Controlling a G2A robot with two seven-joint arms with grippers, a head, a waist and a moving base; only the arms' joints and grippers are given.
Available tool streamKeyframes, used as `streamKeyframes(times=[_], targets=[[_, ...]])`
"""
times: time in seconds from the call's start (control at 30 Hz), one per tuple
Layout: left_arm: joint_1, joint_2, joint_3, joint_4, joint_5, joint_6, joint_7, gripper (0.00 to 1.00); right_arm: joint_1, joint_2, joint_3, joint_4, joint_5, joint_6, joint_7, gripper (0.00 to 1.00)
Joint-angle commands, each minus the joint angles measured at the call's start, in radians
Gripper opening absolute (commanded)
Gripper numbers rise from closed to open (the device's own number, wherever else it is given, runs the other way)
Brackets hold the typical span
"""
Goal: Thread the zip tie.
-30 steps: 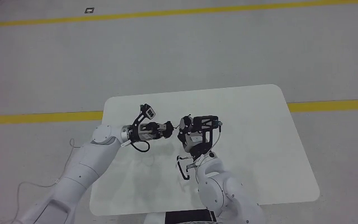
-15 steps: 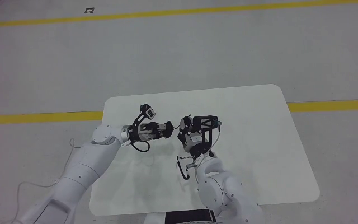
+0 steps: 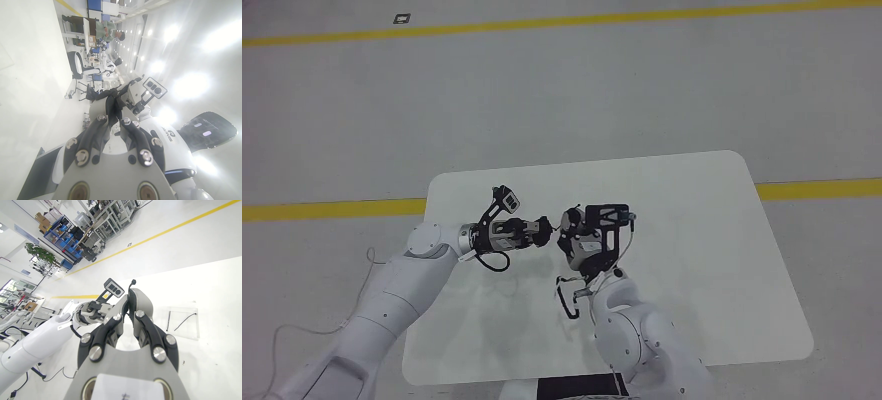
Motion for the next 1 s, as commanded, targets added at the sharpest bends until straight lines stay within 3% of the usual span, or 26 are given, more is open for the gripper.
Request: streamKeyframes(times=[0.0, 0.97], targets=[[0.0, 0.0, 0.0, 0.0, 0.0, 0.0, 0.0, 0.0, 0.002, -0.002, 0.0, 0.002, -0.001, 0.0, 0.002, 0.0], [0.0, 0.0, 0.0, 0.0, 0.0, 0.0, 0.0, 0.0, 0.016, 0.004, -0.015, 0.008, 0.052, 0.0, 0.056, 0.0]])
